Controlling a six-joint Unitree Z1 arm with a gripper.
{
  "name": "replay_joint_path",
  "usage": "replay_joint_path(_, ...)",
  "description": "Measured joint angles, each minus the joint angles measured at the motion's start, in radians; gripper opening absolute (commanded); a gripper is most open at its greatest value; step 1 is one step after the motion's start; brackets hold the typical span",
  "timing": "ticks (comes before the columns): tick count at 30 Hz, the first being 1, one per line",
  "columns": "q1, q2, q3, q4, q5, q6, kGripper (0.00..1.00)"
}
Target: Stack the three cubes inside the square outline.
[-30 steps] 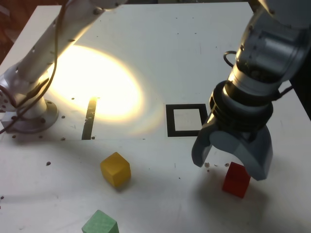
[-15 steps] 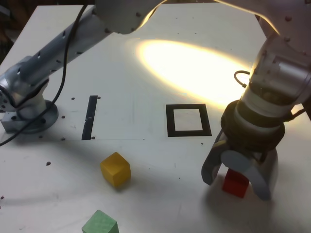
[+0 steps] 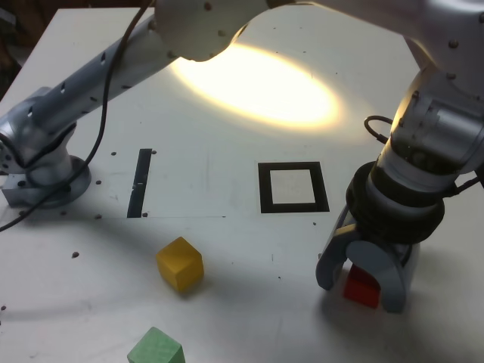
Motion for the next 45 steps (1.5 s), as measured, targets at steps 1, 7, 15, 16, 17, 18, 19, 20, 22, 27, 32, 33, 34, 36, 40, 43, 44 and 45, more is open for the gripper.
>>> replay_joint_path(1, 0.000, 0.000, 0.000, 0.000, 0.000, 0.000, 0.32)
replay_joint_path(7, 0.000, 0.004, 0.000, 0.000, -0.001, 0.000, 0.32)
replay_joint_path(15, 0.000, -0.001, 0.005, 0.001, -0.002, 0.000, 0.32)
replay_joint_path(16, 0.000, -0.006, 0.017, 0.001, -0.001, 0.000, 0.32)
replay_joint_path(17, 0.000, -0.014, 0.030, 0.001, 0.002, 0.000, 0.32)
replay_joint_path(18, 0.000, -0.023, 0.046, 0.001, 0.006, 0.000, 0.32)
replay_joint_path(19, 0.000, -0.037, 0.063, 0.001, 0.010, -0.001, 0.32)
replay_joint_path(20, 0.000, -0.058, 0.084, 0.001, 0.016, -0.003, 0.32)
replay_joint_path(22, 0.005, -0.099, 0.114, 0.001, 0.024, -0.007, 0.32)
replay_joint_path(27, 0.052, -0.175, 0.193, -0.002, 0.032, -0.016, 0.32)
replay_joint_path(32, 0.110, -0.246, 0.296, -0.028, 0.031, -0.020, 0.32)
replay_joint_path(33, 0.124, -0.264, 0.317, -0.037, 0.028, -0.021, 0.32)
replay_joint_path(34, 0.138, -0.277, 0.339, -0.046, 0.024, -0.021, 0.32)
replay_joint_path(36, 0.168, -0.301, 0.389, -0.068, 0.013, -0.021, 0.32)
replay_joint_path(40, 0.221, -0.341, 0.487, -0.136, -0.005, -0.021, 0.32)
replay_joint_path(43, 0.245, -0.369, 0.529, -0.161, -0.014, -0.020, 0.32)
replay_joint_path(44, 0.256, -0.382, 0.557, -0.178, -0.021, -0.018, 0.32)
replay_joint_path(45, 0.271, -0.393, 0.585, -0.195, -0.027, -0.014, 0.32)
